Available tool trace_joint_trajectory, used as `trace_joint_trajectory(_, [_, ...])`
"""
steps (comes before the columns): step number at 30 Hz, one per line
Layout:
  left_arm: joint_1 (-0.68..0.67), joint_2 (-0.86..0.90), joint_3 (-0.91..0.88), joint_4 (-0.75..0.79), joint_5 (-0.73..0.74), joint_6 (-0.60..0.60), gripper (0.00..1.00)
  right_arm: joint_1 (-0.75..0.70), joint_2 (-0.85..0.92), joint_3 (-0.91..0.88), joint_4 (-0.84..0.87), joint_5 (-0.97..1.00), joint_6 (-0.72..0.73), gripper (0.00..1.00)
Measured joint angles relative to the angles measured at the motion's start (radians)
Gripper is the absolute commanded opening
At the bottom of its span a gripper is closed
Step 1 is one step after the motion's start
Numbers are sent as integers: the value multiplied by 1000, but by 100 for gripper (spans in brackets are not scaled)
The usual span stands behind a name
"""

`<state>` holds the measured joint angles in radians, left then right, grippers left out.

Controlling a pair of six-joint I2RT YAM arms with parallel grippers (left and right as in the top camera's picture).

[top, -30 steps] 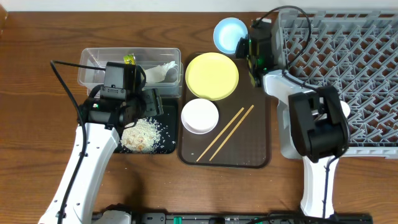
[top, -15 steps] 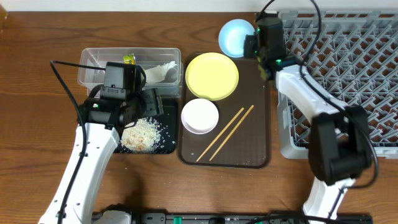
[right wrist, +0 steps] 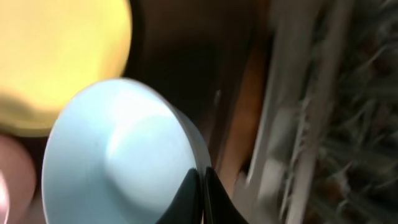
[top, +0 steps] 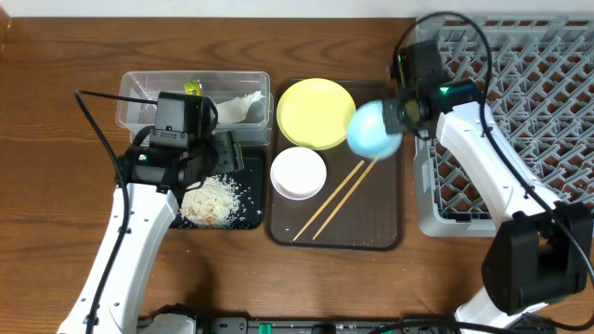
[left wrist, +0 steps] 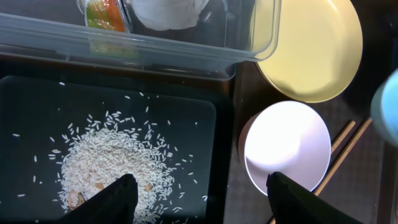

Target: Sort waste into correct bins and load items into the dishwasher rack

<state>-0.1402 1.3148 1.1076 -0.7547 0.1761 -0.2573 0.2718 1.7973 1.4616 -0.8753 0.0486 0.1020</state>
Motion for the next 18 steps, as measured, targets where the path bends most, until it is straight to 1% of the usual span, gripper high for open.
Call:
trace_joint_trajectory(5, [0, 0, 0, 0, 0, 0, 70, 1, 0, -3, -105, -52, -2, 1])
trace_joint_trajectory(8, [0, 0, 0, 1, 0, 0, 70, 3, 0, -30, -109, -72, -2, 1])
trace_joint_trajectory(13, [0, 0, 0, 1, 0, 0, 70, 9, 0, -130, -72, -112, -4, 1])
trace_joint_trajectory(16, [0, 0, 0, 1, 0, 0, 70, 8, 0, -187, -40, -121, -5, 5])
trace_joint_trajectory(18, [0, 0, 0, 1, 0, 0, 70, 8, 0, -209, -39, -124, -4, 10])
